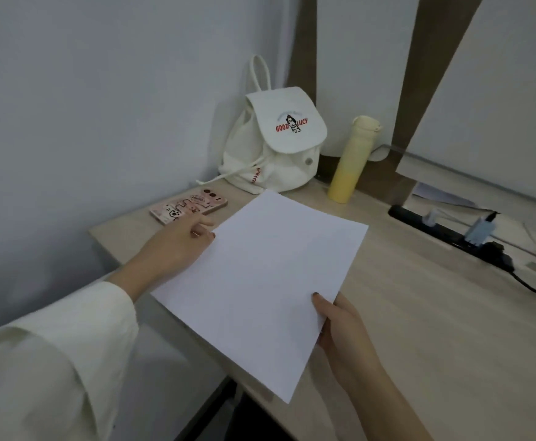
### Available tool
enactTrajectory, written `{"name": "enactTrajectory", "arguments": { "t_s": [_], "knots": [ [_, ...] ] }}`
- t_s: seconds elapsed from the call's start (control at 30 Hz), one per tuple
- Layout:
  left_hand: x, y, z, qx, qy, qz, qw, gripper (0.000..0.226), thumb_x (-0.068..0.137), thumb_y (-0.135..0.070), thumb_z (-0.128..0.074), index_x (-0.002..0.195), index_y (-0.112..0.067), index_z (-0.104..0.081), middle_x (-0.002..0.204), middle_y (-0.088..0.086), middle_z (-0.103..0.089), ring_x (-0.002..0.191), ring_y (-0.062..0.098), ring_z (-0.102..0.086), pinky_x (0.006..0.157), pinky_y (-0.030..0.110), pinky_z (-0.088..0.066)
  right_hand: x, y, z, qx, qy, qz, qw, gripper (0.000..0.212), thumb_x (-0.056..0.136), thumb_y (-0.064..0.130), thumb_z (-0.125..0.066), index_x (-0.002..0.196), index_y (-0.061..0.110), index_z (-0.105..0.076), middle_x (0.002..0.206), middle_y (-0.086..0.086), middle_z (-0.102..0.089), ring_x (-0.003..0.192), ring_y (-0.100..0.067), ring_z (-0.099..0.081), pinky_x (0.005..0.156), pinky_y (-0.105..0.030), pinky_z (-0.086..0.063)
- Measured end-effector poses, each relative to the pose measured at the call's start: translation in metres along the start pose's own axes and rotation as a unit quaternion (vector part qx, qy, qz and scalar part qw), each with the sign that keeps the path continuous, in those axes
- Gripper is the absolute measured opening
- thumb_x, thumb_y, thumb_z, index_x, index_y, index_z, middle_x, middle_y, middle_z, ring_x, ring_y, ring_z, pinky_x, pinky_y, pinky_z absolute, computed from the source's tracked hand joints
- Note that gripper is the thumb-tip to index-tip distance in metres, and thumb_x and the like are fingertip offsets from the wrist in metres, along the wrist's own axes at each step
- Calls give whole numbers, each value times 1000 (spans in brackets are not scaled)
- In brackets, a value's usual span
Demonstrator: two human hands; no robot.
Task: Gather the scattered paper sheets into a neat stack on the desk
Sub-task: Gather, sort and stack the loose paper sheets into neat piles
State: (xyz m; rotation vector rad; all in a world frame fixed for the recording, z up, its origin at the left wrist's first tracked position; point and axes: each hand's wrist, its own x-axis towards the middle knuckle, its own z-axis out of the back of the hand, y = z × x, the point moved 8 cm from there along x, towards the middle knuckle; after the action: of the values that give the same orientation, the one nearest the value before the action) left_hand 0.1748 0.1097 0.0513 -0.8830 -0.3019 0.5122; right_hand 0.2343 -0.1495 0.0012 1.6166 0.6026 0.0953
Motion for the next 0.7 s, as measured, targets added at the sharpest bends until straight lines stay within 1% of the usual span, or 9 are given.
{"name": "enactTrajectory", "arguments": {
  "t_s": [0.07, 0.13, 0.27, 0.4, 0.5, 0.57, 0.6, 0.63, 0.7],
  "knots": [
    [10, 23, -5, 30, 28, 28, 999, 29, 90, -22, -54, 119, -23, -56, 116, -2, -62, 102, 16, -58, 96, 35, -44, 7, -9, -8, 15, -4, -22, 1000, 23, 97, 12, -44, 109, 16, -63, 99, 0, -73, 83, -18, -71, 56, -25, -56],
    [11, 37, -18, 74, 74, 36, 994, 35, 91, -25, -54, 126, -20, -53, 131, 1, -54, 119, 18, -50, 105, 34, -36, 11, -16, -11, 33, -7, -36, 999, 24, 96, 12, -45, 115, 13, -61, 103, -4, -72, 88, -22, -70, 61, -29, -56],
    [12, 43, -30, 75, 92, 35, 992, 48, 92, -30, -53, 138, -20, -42, 147, -3, -38, 135, 14, -35, 107, 26, -25, 20, -13, -13, -25, -1, -16, 1000, 27, 97, 14, -44, 121, 12, -55, 109, -9, -68, 91, -26, -67, 60, -27, -56],
    [12, 44, -31, 100, 96, 45, 989, 57, 92, -37, -52, 144, -24, -32, 151, -8, -32, 136, 13, -34, 106, 26, -25, 33, -11, -19, -78, -13, 4, 997, 35, 93, 8, -49, 128, 11, -48, 116, -10, -65, 102, -27, -65, 89, -43, -53],
    [5, 44, -27, 85, 92, 65, 990, 59, 91, -40, -52, 144, -27, -30, 149, -8, -36, 134, 16, -37, 103, 27, -29, 35, -9, -25, -164, -1, 14, 986, 39, 91, 11, -49, 129, 15, -46, 116, -4, -64, 103, -22, -63, 88, -39, -53],
    [-3, 41, -25, 69, 88, 66, 991, 53, 90, -41, -53, 140, -31, -36, 141, -11, -45, 129, 15, -44, 98, 27, -32, 34, -3, -17, -225, -16, 30, 974, 28, 90, 13, -48, 119, 13, -52, 105, -5, -64, 91, -20, -62, 70, -28, -50],
    [-8, 39, -25, 61, 90, 63, 992, 48, 90, -41, -53, 135, -33, -42, 134, -12, -51, 124, 14, -48, 95, 27, -35, 33, 1, -6, -245, -51, 49, 967, 19, 90, 11, -47, 107, 12, -55, 95, -6, -63, 82, -19, -60, 62, -25, -44],
    [-16, 35, -26, 52, 94, 58, 992, 42, 90, -40, -53, 131, -34, -46, 127, -13, -55, 118, 13, -52, 93, 28, -37, 30, 7, 5, -258, -84, 72, 960, 10, 88, 8, -47, 93, 11, -55, 85, -6, -59, 73, -19, -55, 57, -24, -38],
    [-32, 27, -34, 12, 112, 51, 992, 36, 89, -39, -53, 124, -32, -53, 121, -12, -60, 110, 12, -57, 84, 29, -42, 25, 12, 28, -274, -120, 102, 949, 12, 84, 4, -48, 73, 10, -47, 74, -6, -50, 64, -21, -46, 56, -26, -32]
  ]
}}
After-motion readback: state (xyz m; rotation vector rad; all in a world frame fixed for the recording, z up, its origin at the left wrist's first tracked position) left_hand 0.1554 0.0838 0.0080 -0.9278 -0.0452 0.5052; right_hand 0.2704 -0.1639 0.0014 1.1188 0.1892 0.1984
